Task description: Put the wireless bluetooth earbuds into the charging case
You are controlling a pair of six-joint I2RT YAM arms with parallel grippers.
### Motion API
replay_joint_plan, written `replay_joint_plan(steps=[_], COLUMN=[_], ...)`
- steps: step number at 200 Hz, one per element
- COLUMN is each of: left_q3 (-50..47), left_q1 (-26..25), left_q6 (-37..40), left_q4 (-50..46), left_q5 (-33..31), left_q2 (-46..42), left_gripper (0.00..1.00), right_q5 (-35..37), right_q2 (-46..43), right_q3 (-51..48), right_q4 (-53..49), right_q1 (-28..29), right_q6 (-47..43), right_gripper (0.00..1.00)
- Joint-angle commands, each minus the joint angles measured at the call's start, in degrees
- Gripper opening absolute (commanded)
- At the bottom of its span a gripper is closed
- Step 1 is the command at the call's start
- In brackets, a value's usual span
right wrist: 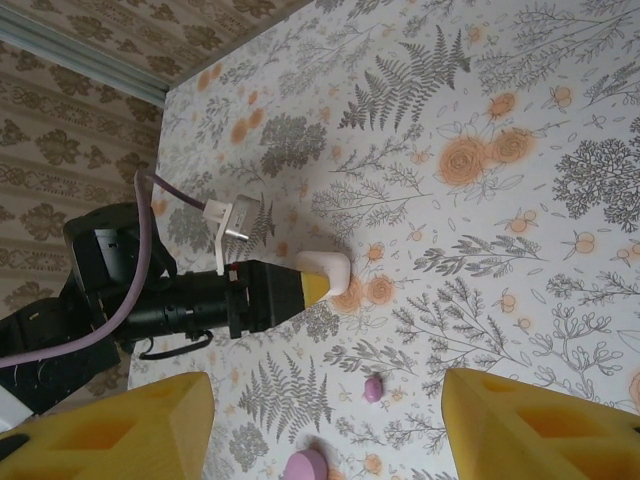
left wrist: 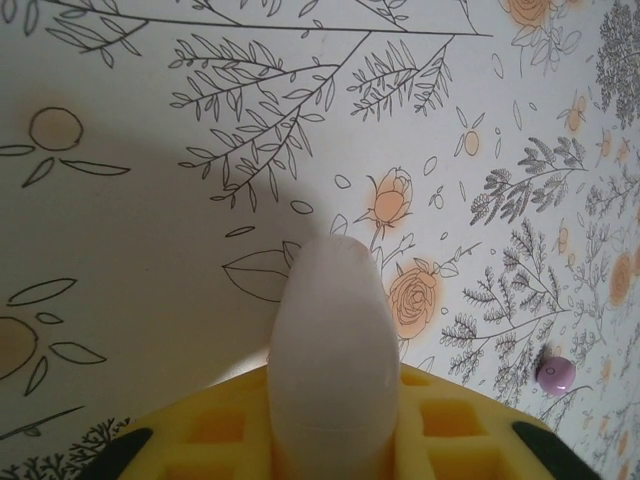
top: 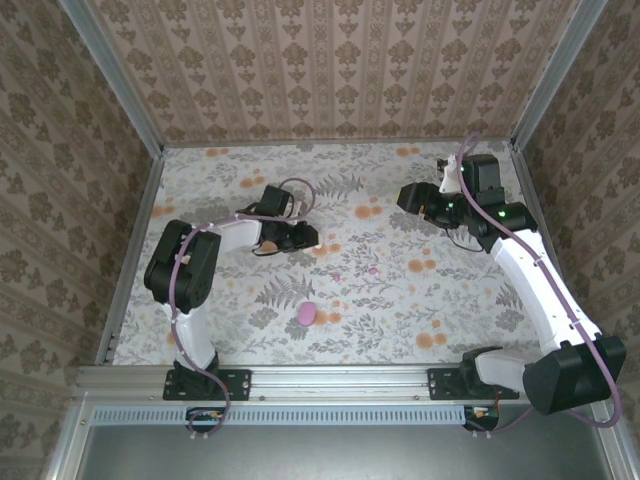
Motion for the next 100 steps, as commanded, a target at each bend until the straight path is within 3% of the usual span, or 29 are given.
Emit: replay_joint_plan(steps=[1,51,81,100], left_q3=[0.1,-0.7,-1.7,-2.8], left_q1=[0.5,3.0,3.3,3.3], left_q6=[0.1,1.6,1.8,1.8], left_q4=[-3.7,-6.1,-6.7,-6.9], left_q5=[-3.6,-6.0,-6.8,-7.7], left_q2=[-0.6,-3.3,-5.2,-6.6], left_gripper=[0.35,0.42,0.57,0.61], right_q5=[-1.7,-2.6,-3.1,-0.3], right_q2=[0.8,1.1,1.7,2.3], right_q3=[-0.7,-0.9,-0.7,-0.4], right_q4=[0.7,0.5,-1.9,-5.2], right_q1=[0.0,0.0,0.7,2.7], right_q6=[0.3,0.1,-1.3,-2.0], right_gripper=[0.63,0.63,0.63,0.63])
